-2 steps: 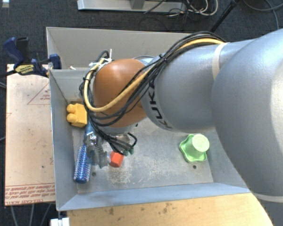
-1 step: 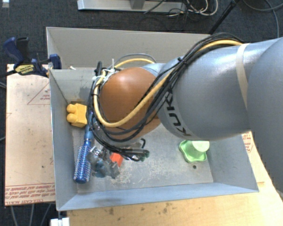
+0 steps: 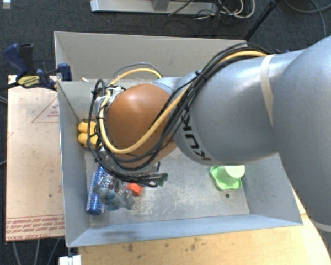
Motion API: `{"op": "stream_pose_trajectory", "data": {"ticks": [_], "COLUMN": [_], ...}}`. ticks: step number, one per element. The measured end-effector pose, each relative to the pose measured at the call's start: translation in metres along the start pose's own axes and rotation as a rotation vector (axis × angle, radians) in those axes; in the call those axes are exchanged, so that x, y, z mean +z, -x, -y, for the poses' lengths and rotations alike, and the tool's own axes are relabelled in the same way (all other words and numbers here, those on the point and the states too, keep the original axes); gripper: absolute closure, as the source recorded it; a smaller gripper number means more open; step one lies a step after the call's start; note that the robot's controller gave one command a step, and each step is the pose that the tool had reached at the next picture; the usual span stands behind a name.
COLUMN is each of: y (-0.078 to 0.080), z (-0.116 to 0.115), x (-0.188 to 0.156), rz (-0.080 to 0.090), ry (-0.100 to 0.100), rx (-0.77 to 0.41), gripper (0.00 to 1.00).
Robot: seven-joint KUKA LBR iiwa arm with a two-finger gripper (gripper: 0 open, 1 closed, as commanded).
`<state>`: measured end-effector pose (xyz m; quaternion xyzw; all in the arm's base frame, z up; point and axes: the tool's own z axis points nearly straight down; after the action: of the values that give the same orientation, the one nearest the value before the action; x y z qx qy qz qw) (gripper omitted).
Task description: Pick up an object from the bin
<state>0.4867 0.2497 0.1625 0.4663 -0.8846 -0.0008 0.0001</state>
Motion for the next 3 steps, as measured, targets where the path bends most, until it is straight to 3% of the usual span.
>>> {"op": "stream_pose_trajectory", "data": {"ticks": [1,2,3], "y": [0.002,0.022,0.023], "z": [0.03,0.03,0.031], "x": [-0.038,0.023,0.021], "rz": [0.005,-0.002,0.001], "ry": [-0.003,0.001,0.0], "rx": [0.344,0.15,0.151], "gripper": [1.0,1.0,0.0]}}
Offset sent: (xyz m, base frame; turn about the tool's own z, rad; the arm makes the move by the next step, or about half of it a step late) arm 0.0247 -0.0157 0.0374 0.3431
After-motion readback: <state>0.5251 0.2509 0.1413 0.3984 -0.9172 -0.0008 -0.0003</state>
